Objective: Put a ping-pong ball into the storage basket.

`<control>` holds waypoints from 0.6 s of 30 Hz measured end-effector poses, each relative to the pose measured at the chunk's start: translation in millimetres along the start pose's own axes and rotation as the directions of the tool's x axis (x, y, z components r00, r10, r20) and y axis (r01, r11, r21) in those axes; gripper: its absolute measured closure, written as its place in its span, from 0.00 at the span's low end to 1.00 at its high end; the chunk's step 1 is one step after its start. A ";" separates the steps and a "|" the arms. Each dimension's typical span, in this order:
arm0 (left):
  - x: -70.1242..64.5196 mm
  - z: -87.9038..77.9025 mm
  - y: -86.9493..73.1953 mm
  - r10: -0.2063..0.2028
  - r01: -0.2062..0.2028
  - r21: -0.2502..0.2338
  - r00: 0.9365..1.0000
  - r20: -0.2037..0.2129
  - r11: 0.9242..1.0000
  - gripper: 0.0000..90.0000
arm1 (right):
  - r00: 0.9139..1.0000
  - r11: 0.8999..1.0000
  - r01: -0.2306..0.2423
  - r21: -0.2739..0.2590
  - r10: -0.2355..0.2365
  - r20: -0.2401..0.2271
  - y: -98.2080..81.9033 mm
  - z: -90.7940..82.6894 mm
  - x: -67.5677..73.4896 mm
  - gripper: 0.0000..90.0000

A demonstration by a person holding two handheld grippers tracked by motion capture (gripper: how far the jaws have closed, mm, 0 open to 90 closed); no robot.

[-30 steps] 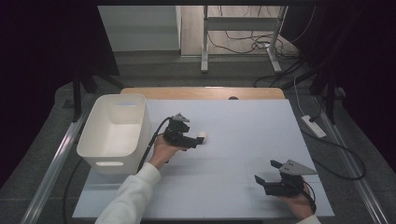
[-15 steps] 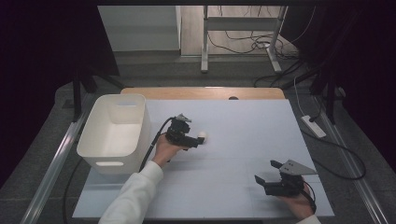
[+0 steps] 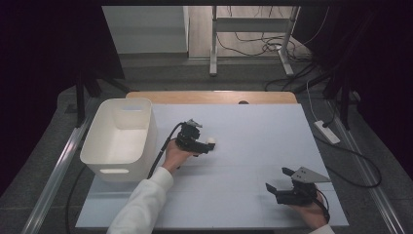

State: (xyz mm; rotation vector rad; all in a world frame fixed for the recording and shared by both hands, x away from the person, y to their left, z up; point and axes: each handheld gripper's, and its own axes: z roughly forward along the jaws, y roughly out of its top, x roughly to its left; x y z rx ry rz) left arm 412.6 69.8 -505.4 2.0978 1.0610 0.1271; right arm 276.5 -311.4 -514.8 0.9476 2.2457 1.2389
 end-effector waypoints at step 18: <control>-2.9 13.7 7.1 0.022 -0.022 0.034 1.000 -0.021 0.999 0.20 | 1.000 1.000 0.000 -0.003 0.000 0.001 0.0 -1.0 0.2 0.13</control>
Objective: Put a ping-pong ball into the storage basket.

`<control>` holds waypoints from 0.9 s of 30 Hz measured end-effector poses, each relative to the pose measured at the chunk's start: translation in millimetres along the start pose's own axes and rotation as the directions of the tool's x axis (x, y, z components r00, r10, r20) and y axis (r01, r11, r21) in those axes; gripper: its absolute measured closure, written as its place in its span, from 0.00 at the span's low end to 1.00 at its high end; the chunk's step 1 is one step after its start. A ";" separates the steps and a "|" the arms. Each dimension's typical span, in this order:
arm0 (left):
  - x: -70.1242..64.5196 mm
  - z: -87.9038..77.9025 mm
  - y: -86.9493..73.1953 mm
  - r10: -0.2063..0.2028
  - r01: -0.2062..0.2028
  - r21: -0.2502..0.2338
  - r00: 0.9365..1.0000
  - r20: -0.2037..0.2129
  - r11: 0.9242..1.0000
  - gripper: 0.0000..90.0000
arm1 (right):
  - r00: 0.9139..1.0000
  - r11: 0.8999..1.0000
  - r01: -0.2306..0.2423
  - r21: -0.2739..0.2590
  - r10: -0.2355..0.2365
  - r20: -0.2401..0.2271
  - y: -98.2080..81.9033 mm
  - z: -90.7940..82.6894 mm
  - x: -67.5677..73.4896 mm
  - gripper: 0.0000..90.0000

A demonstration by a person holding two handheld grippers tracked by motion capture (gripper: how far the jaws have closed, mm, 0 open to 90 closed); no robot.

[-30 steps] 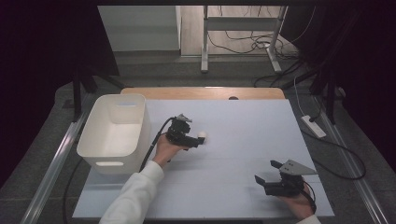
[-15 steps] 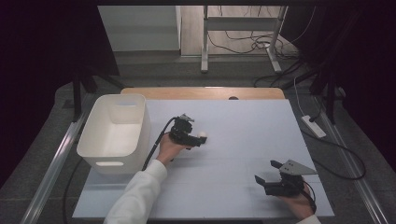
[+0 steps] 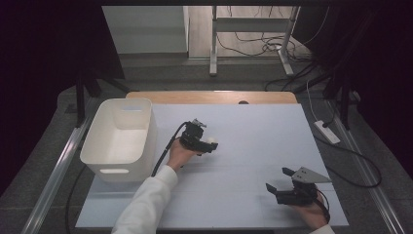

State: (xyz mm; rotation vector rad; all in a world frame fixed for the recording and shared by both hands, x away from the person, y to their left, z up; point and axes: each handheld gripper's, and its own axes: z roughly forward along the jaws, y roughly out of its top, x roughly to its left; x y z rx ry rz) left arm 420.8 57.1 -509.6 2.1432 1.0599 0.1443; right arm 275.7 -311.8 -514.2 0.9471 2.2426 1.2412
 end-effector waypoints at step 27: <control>2.8 17.5 0.4 -0.019 0.019 0.021 1.000 -0.004 1.000 0.37 | 1.000 1.000 -0.005 0.001 0.005 0.002 -0.7 -0.3 -0.7 0.13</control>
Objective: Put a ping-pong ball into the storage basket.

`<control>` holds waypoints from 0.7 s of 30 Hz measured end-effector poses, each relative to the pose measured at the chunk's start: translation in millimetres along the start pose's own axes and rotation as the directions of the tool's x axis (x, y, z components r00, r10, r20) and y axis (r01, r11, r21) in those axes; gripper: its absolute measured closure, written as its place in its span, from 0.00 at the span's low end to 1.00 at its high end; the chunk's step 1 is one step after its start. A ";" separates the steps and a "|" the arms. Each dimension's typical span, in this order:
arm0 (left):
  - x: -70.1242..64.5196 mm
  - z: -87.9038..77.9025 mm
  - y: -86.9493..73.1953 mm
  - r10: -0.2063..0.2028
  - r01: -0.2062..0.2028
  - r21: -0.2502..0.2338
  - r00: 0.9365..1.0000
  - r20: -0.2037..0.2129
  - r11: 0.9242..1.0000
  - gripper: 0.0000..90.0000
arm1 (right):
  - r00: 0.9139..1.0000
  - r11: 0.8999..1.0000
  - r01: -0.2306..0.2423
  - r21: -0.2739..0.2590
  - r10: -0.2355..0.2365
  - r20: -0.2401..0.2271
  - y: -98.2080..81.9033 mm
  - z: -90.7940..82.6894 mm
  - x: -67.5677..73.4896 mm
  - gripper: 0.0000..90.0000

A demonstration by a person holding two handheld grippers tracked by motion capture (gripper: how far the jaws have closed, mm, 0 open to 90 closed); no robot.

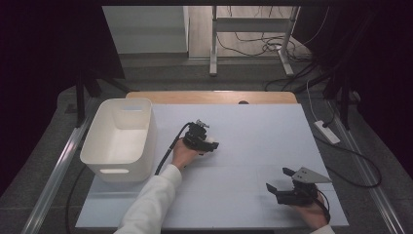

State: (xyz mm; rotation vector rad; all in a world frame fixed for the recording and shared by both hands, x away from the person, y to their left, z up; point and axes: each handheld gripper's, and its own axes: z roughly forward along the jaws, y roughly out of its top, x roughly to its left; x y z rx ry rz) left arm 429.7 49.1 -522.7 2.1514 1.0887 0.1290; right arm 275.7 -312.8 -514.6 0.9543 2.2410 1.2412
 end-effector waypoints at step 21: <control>-1.9 -11.1 2.0 0.003 -0.003 -0.036 1.000 -0.012 0.999 0.56 | 1.000 1.000 0.004 -0.002 -0.004 0.006 0.0 -0.9 -0.2 0.13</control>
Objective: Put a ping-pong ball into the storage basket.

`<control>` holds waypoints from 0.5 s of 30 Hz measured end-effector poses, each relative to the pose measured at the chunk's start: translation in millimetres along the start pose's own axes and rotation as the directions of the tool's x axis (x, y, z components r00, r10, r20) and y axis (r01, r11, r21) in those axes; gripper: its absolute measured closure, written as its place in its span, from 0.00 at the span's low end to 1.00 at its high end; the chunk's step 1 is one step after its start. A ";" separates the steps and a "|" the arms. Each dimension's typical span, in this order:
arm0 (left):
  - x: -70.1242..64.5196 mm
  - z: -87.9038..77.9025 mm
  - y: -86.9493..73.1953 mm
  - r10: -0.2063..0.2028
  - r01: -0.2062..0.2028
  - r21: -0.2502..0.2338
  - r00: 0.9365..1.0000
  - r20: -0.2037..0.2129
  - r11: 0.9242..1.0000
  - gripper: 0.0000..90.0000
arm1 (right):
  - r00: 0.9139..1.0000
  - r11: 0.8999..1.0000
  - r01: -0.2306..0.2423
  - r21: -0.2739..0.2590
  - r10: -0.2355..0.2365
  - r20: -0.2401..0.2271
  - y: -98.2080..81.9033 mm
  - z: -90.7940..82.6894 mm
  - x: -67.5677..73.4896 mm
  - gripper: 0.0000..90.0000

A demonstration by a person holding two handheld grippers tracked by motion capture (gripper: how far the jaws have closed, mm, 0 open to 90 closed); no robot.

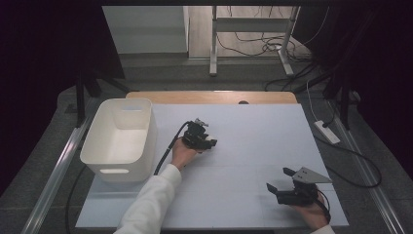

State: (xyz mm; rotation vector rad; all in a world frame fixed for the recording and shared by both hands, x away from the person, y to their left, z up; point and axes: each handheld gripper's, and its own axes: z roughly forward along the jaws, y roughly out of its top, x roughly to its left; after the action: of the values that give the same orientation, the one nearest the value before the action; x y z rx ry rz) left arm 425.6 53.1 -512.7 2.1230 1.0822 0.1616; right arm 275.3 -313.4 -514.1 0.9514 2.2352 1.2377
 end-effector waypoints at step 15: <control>-0.6 -24.0 2.2 0.015 -0.015 -0.037 1.000 0.003 0.999 0.56 | 1.000 1.000 0.001 -0.001 -0.001 0.002 0.3 0.0 0.2 0.13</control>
State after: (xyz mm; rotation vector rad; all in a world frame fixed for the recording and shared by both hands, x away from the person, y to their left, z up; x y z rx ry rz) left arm 416.7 65.2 -493.8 2.0981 1.0543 0.1838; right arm 275.2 -313.2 -513.9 0.9512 2.2330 1.2364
